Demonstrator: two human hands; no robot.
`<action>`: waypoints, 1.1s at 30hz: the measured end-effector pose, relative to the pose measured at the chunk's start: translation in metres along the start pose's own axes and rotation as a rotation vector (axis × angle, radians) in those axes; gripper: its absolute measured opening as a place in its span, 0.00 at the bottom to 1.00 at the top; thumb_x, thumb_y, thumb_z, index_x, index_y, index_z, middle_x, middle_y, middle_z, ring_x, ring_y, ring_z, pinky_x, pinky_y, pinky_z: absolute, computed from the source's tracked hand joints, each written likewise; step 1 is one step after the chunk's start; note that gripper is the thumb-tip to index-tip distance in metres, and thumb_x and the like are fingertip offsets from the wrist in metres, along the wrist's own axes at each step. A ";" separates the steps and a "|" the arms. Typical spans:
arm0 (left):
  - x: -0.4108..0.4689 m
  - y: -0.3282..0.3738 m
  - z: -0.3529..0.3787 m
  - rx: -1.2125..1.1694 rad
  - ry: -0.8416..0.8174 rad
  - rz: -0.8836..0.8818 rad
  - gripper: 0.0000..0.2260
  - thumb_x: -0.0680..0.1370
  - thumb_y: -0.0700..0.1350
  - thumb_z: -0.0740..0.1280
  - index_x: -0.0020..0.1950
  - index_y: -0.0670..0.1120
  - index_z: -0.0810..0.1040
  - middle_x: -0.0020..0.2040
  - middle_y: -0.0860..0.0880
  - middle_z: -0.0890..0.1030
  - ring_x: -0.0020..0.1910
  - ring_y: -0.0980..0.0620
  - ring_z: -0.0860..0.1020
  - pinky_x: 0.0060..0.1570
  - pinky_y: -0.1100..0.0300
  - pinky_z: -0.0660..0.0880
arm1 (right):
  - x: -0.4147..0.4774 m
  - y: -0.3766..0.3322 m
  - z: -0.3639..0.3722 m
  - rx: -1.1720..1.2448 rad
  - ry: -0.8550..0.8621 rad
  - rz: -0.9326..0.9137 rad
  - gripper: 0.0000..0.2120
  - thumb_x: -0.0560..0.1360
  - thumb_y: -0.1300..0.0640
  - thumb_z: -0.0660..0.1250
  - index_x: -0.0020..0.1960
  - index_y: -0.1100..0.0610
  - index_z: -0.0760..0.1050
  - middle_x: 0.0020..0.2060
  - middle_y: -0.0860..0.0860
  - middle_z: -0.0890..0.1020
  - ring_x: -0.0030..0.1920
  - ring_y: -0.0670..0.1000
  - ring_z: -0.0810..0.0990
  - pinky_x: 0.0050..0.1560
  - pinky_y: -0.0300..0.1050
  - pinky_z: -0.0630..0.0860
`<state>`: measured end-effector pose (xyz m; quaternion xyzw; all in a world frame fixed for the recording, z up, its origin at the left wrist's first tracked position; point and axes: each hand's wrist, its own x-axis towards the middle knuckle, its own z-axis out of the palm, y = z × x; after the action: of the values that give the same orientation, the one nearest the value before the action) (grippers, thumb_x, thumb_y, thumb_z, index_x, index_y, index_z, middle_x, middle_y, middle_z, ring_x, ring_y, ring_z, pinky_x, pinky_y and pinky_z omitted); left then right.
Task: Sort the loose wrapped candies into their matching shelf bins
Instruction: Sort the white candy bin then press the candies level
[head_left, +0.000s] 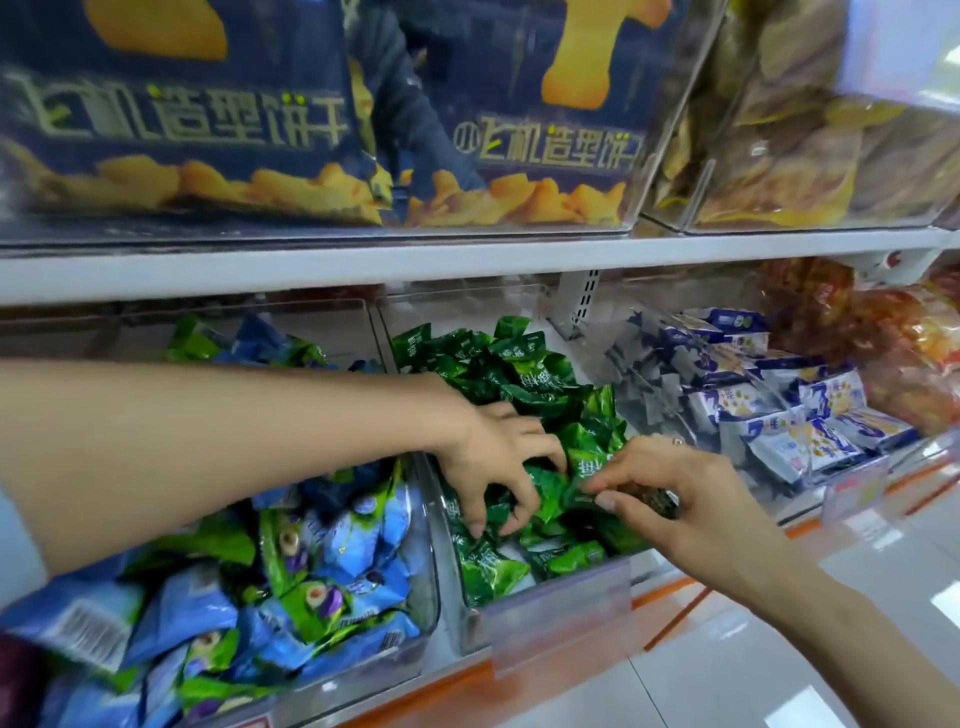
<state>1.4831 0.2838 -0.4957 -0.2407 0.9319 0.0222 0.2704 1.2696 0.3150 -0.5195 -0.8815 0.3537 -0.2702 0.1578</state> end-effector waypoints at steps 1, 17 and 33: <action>-0.002 -0.003 0.001 -0.012 -0.017 -0.032 0.13 0.73 0.53 0.69 0.57 0.57 0.76 0.73 0.51 0.51 0.71 0.49 0.48 0.69 0.46 0.50 | 0.000 0.001 0.001 0.008 -0.011 0.003 0.08 0.70 0.49 0.67 0.49 0.43 0.79 0.39 0.40 0.80 0.43 0.42 0.78 0.43 0.45 0.75; -0.007 -0.016 0.000 -0.108 -0.009 -0.212 0.10 0.76 0.47 0.67 0.56 0.56 0.75 0.75 0.55 0.51 0.71 0.51 0.50 0.67 0.43 0.55 | 0.007 0.008 -0.003 -0.154 -0.097 0.104 0.07 0.73 0.60 0.71 0.49 0.51 0.84 0.40 0.39 0.80 0.46 0.42 0.77 0.47 0.38 0.75; -0.054 -0.023 -0.021 -0.208 -0.041 -0.496 0.13 0.78 0.54 0.63 0.62 0.62 0.73 0.75 0.52 0.48 0.73 0.48 0.50 0.69 0.50 0.53 | 0.002 -0.006 0.013 -0.136 -0.251 0.190 0.30 0.72 0.33 0.53 0.72 0.43 0.63 0.72 0.48 0.63 0.72 0.49 0.61 0.70 0.41 0.56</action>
<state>1.5225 0.2836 -0.4478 -0.4876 0.8316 0.0559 0.2601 1.2819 0.3185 -0.5268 -0.8796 0.4303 -0.1174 0.1656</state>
